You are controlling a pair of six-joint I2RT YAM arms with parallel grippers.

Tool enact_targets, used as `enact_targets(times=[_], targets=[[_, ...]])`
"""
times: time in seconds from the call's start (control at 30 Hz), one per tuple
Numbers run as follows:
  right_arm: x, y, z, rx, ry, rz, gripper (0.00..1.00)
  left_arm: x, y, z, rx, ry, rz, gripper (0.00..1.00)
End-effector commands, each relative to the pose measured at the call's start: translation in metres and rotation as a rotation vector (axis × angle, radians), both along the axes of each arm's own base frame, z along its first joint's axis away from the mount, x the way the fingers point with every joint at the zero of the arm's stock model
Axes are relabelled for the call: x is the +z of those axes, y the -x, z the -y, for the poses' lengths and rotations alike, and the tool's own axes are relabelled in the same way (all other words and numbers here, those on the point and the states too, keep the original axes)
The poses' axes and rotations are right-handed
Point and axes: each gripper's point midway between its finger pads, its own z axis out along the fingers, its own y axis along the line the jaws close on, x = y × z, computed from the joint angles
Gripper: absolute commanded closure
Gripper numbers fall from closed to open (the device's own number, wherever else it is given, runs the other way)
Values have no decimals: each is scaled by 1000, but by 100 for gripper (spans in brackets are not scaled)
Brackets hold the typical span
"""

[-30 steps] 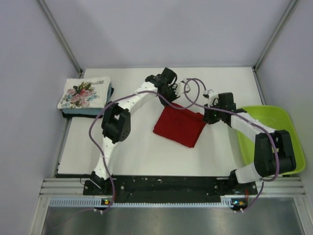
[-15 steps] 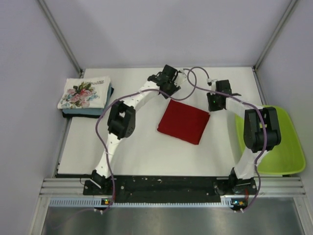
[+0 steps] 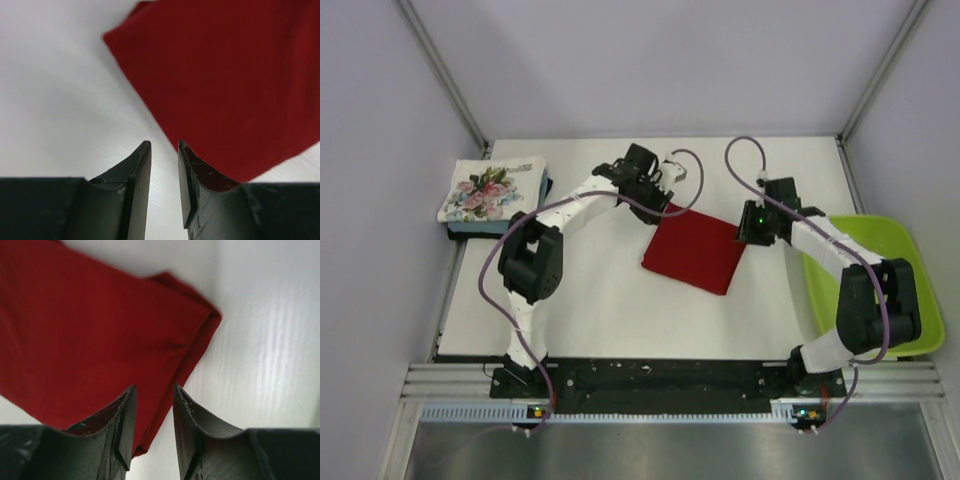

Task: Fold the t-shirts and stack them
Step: Smooth out wrinkles on the folded tshirt

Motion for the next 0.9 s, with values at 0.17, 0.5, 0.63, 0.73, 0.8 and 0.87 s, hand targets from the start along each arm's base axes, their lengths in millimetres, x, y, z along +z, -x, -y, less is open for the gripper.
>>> enact_targets(times=[0.17, 0.5, 0.63, 0.73, 0.8, 0.87], targets=[[-62, 26, -22, -85, -141, -162, 67, -51, 78, -2, -48, -10, -262, 70], [-71, -54, -17, -85, -69, -159, 69, -63, 69, -37, 51, -139, -185, 66], [-29, -55, -8, -51, -2, -74, 69, -25, 61, -43, 36, -134, -98, 65], [6, -41, -10, 5, 43, 15, 68, 3, 68, -28, -52, -41, -72, 63], [19, -25, -27, 70, 19, 55, 69, 14, 63, -17, -72, 7, -55, 63], [20, 1, -60, 174, -89, 55, 70, 20, 48, -6, -63, 40, -42, 64]])
